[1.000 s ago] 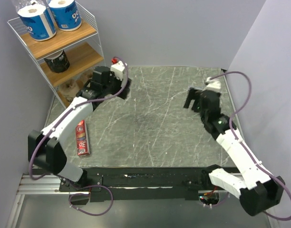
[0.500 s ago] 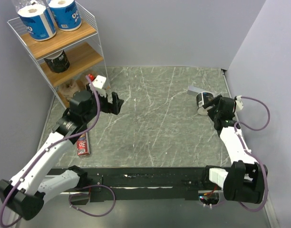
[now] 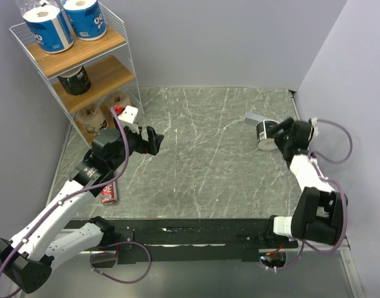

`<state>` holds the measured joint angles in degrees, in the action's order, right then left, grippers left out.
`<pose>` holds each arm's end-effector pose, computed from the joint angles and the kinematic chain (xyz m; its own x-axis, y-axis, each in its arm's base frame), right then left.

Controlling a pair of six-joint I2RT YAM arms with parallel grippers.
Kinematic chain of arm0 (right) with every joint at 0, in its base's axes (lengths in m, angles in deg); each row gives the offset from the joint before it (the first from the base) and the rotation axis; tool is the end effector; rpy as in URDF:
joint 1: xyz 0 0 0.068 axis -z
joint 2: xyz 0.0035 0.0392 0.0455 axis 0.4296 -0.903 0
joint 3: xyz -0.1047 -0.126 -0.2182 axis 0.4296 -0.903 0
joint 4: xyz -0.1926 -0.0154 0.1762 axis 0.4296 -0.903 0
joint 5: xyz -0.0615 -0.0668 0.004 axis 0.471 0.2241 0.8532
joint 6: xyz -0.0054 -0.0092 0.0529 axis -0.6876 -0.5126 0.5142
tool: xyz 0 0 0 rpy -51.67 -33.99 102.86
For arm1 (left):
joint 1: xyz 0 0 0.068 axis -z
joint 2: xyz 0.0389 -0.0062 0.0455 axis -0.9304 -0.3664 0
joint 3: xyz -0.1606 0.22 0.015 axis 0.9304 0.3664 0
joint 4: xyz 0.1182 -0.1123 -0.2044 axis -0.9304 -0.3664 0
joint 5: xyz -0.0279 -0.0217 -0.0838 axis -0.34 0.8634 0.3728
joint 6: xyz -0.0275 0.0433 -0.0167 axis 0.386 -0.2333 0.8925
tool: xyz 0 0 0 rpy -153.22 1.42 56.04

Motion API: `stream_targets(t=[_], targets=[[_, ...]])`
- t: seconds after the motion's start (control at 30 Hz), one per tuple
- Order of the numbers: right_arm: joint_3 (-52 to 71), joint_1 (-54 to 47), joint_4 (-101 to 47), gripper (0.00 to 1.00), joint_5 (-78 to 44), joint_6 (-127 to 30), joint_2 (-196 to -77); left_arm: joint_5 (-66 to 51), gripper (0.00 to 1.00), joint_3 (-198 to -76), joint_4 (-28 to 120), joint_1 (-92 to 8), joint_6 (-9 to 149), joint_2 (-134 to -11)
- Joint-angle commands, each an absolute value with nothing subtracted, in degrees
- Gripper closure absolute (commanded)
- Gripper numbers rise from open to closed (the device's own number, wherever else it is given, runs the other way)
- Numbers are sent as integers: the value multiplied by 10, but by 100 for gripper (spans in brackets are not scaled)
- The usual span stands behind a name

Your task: Place and organize the paper towels onto the shelf

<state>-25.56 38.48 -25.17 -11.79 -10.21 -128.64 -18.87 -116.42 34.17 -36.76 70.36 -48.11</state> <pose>0.2689 -0.0609 0.2297 -0.2160 0.7748 -0.5942 0.4899 0.6124 0.6204 0.1778 -0.1078 0.3636 -0.2320 -0.0901 -0.9685 0.4445 0.8758 -0.1880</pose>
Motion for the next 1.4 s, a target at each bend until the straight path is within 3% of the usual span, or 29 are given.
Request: stream_targets(t=[0.0,0.3,0.63,0.77,1.0,1.37], targets=[[-125,387,-342,13,-119,-272,-1337,-199,4,-1167,367,-362,700,-476],[104,389,-513,2,-124,-456,-1502,-214,4,-1166,366,-355,700,-484],[205,403,-623,2,-246,-547,-1636,-250,4,-1151,384,-349,693,-460],[159,394,-594,4,-285,-546,-1616,-259,4,-1153,380,-349,693,-464],[71,320,-577,11,-251,-530,-1555,-258,4,-1153,379,-347,693,-471],[-112,55,-410,12,-257,-545,-1375,-297,3,-1146,382,-343,711,-470]])
